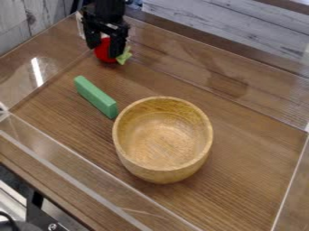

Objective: Move the red object to the left side of the table

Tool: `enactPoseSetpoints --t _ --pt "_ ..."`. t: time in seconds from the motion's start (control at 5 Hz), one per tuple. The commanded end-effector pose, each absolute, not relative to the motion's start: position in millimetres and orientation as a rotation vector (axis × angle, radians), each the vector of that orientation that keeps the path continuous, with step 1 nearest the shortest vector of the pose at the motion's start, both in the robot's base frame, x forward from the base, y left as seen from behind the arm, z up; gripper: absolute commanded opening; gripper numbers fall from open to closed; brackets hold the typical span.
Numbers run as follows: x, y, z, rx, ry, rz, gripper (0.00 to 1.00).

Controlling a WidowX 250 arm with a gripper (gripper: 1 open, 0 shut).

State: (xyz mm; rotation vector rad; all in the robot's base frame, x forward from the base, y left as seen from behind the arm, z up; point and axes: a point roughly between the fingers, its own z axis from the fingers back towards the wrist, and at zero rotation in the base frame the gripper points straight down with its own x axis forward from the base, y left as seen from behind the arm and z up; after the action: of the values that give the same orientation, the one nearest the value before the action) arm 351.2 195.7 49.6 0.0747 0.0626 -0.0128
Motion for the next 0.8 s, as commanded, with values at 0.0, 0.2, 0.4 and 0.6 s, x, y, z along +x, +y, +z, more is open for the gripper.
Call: enactPoseSetpoints --t 0.0,0.2,0.4,0.6 --pt "350.6 201.8 88.5 0.106 -0.030 -0.021 1.00" --pt "343.0 209.8 107.3 0.091 -0.034 0.005 1.00" --pt "335.9 215.7 127.6 0.075 -0.042 0.034 1.00" --pt "334.9 195.6 143.6 0.067 -0.058 0.041 1.00"
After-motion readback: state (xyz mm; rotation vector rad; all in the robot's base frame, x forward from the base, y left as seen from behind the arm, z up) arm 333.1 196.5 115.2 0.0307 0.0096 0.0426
